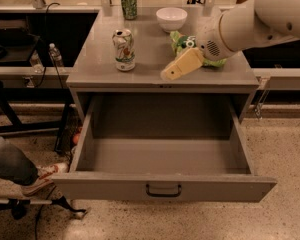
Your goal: Place 7up can into top drawer
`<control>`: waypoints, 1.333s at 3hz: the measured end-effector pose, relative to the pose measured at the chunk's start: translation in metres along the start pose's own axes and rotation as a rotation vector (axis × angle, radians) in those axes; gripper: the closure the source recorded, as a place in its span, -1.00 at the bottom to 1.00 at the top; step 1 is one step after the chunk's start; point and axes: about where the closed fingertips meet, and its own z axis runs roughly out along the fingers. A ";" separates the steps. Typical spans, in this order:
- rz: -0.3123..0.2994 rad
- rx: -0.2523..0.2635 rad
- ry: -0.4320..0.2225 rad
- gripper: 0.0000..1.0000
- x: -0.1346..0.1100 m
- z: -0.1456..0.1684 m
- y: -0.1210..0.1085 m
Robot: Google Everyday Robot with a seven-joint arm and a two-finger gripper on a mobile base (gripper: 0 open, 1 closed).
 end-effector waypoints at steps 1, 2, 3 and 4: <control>0.035 0.015 -0.129 -1.00 -0.029 0.054 0.015; 0.043 0.028 -0.199 -1.00 -0.047 0.086 0.018; 0.047 0.035 -0.249 -1.00 -0.065 0.119 0.017; 0.042 0.025 -0.272 -1.00 -0.077 0.138 0.017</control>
Offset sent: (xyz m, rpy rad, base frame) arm 0.0678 0.1158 -0.0307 0.2388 -0.1554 -0.0099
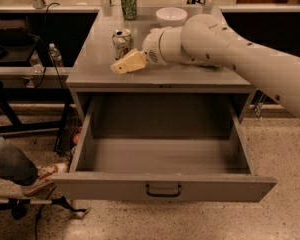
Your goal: Place 7up can into top drawer
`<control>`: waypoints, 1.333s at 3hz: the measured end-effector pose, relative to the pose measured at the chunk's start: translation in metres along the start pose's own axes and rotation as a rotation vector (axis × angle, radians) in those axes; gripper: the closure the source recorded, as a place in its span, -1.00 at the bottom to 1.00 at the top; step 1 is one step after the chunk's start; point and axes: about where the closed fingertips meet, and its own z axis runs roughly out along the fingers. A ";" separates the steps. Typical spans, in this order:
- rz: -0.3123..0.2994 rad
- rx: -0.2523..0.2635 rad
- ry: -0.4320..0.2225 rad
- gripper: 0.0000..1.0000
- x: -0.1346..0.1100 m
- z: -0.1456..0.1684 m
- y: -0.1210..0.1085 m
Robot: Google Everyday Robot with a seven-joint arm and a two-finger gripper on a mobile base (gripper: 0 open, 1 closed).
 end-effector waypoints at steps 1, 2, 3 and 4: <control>-0.007 -0.023 -0.005 -1.00 -0.001 0.026 0.003; -0.004 -0.039 -0.020 -1.00 -0.006 0.044 0.004; 0.006 -0.048 -0.038 -0.62 -0.008 0.055 0.005; 0.018 -0.058 -0.053 -0.15 -0.008 0.058 0.005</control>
Offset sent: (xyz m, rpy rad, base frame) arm 0.0405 0.0471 -0.0165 0.0409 -0.0004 0.0538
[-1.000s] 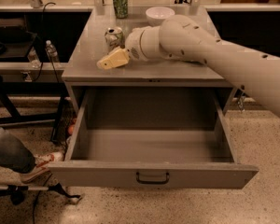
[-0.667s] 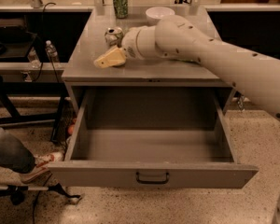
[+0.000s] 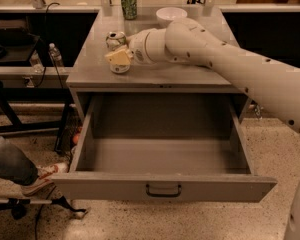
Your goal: Place 7up can into top drawer
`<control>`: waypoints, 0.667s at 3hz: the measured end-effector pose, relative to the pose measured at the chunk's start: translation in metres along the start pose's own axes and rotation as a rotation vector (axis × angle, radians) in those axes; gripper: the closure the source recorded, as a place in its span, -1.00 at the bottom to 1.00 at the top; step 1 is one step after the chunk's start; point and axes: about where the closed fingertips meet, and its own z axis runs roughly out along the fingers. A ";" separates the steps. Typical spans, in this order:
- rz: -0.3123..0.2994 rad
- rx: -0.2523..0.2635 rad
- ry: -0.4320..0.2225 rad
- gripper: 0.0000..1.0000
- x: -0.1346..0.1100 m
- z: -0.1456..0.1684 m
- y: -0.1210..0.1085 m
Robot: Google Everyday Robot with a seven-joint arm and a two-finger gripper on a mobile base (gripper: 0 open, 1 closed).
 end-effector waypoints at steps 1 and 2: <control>0.011 -0.009 -0.012 0.28 0.001 0.000 0.000; 0.012 -0.016 -0.043 0.77 -0.005 -0.016 0.005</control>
Offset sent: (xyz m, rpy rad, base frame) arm -0.0362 -0.0302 0.0320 0.0853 -0.0424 0.0222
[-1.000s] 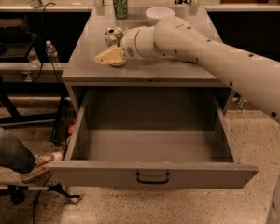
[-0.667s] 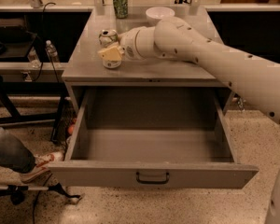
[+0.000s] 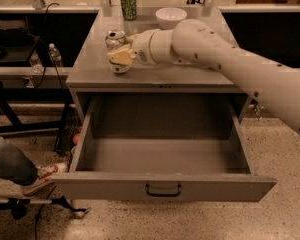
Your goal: Place 7up can into top drawer
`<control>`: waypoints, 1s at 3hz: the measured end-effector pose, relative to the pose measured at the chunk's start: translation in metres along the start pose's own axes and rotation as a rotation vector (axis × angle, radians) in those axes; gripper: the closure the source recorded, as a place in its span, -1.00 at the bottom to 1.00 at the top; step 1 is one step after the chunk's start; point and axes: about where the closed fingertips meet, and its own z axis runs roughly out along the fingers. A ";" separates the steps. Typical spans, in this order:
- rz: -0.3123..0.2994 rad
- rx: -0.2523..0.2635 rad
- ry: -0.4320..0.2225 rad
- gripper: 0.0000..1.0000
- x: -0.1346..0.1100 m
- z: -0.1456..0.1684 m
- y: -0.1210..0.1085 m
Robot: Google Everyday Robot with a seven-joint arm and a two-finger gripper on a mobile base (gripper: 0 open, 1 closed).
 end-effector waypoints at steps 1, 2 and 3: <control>-0.016 0.029 -0.018 1.00 -0.008 -0.044 0.005; -0.023 0.047 0.027 1.00 -0.003 -0.093 0.010; -0.012 0.023 0.099 1.00 0.014 -0.134 0.017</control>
Offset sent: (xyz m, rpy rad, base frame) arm -0.1164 -0.1217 0.0436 -0.1272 0.0326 -0.0590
